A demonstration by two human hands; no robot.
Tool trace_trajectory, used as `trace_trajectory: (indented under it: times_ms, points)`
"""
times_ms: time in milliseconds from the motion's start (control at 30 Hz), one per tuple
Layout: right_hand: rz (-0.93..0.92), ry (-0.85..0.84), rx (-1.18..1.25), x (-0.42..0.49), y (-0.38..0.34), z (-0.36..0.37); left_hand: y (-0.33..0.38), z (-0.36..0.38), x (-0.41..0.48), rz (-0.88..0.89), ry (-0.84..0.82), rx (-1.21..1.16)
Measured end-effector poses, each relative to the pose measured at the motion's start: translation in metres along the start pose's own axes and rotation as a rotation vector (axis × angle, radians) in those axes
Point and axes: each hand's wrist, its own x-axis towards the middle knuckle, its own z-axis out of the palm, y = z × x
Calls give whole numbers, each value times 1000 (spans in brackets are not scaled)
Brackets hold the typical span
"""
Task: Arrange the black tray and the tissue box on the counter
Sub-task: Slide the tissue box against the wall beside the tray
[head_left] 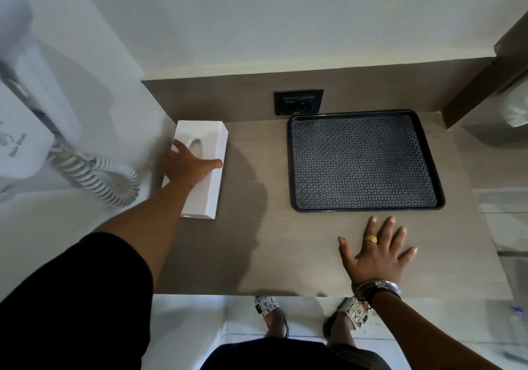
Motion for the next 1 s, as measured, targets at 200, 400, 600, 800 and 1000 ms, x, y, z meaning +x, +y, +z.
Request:
trace_trajectory:
  times_ms: [200,400,600,800,1000]
  points:
    - [2,-1,6,0,0,0,1,9,0,-16,28,-4]
    - [6,-24,2,0,-1,-3,-6,28,-36,335,251,65]
    - [4,-32,32,-3,-3,-9,-52,58,-68,746,244,313]
    - [6,-25,43,-4,-4,-11,-50,61,-63,701,272,312]
    - [7,-22,50,-5,-5,-13,-50,56,-39,595,256,256]
